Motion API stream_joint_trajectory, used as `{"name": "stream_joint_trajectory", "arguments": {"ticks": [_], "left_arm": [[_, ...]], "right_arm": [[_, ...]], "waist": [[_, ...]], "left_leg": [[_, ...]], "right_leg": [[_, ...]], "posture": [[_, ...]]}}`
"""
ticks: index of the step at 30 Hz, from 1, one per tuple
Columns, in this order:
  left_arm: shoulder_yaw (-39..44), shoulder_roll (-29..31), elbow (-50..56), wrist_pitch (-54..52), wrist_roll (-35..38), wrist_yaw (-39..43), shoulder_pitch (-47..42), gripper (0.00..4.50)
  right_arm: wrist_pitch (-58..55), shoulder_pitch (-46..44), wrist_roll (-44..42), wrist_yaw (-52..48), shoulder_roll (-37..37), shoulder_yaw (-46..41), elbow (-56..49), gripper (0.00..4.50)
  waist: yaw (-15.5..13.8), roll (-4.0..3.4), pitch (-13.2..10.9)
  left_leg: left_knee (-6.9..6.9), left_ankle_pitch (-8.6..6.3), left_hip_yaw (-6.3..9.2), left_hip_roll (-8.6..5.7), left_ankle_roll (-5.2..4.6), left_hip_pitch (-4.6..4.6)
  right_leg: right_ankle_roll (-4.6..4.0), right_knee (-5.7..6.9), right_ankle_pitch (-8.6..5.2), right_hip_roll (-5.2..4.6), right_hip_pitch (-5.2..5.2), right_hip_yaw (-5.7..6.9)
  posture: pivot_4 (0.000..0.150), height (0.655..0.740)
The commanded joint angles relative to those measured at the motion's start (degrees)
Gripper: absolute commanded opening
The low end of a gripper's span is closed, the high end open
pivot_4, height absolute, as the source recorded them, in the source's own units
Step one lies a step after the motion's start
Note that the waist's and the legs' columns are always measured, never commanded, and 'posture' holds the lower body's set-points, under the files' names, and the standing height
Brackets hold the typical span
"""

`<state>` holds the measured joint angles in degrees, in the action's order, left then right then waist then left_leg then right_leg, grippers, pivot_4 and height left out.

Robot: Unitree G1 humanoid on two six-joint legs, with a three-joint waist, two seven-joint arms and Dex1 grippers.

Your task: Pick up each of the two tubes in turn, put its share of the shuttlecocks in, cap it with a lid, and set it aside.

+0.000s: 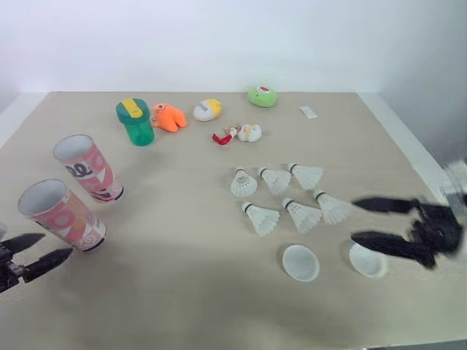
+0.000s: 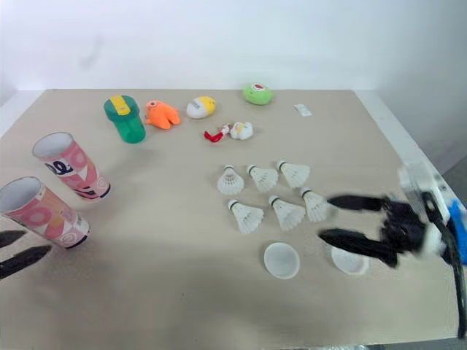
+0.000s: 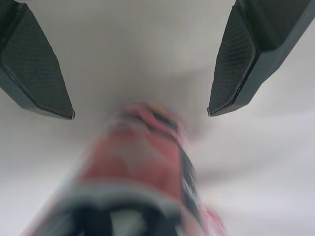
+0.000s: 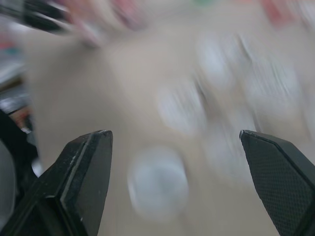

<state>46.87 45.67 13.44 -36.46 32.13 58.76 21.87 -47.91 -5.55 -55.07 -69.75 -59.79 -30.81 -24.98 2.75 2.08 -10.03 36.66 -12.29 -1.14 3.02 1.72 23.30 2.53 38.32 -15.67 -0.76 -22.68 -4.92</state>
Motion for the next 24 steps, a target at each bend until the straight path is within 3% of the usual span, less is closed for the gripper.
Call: {"name": "stream_joint_trajectory", "arguments": {"ticks": [1, 5, 9, 13, 24], "left_arm": [[-0.4, -4.6, 3.7, 2.9, 0.6, -3.2, 1.3, 4.50], [-2.1, -11.3, 4.7, 8.3, 0.3, -6.9, 0.9, 4.50], [-6.0, -19.3, 5.3, 16.3, -1.7, -11.5, 0.1, 4.50], [-10.1, -25.5, 2.0, 22.1, -3.8, -16.7, -3.7, 4.50], [-16.4, -25.7, -12.7, 33.8, -9.1, -21.8, -13.8, 4.50]], "right_arm": [[-0.3, -11.3, -3.2, 4.9, 3.4, 9.6, -2.2, 4.42], [2.2, -22.6, 0.5, 8.2, 11.4, 20.8, -0.9, 4.42], [9.9, -27.6, 9.4, 8.1, 20.1, 31.7, 1.3, 4.42], [13.2, -32.2, 13.0, 6.4, 26.4, 37.4, 6.0, 4.42], [19.6, -36.8, 20.2, 3.4, 32.8, 41.7, 14.8, 4.42]], "waist": [[0.0, 0.13, 0.1], [-0.2, 0.25, 0.2], [-0.3, 0.38, 0.3], [-0.4, 0.44, 0.3], [-0.3, 0.48, 0.4]], "left_leg": [[0.00, 0.00, -0.04, 0.02, 0.00, 0.02], [0.00, -0.01, -0.07, 0.00, 0.01, 0.10], [0.00, -0.01, -0.08, 0.01, 0.02, 0.21], [0.05, -0.01, -0.05, 0.00, 0.02, 0.25], [0.26, 0.08, 0.04, 0.01, -0.07, 0.09]], "right_leg": [[-0.02, 0.00, -0.01, -0.01, -0.01, -0.01], [-0.35, 0.00, 0.19, -0.04, -0.11, -0.03], [-0.36, 0.02, 0.20, -0.04, -0.19, -0.01], [-0.35, 0.03, 0.22, -0.03, -0.20, 0.00], [-0.45, 0.54, 0.28, 0.12, -0.19, -0.01]], "posture": [[0.150, 0.7400], [0.150, 0.7400], [0.150, 0.7400], [0.150, 0.7400], [0.150, 0.7400]]}}
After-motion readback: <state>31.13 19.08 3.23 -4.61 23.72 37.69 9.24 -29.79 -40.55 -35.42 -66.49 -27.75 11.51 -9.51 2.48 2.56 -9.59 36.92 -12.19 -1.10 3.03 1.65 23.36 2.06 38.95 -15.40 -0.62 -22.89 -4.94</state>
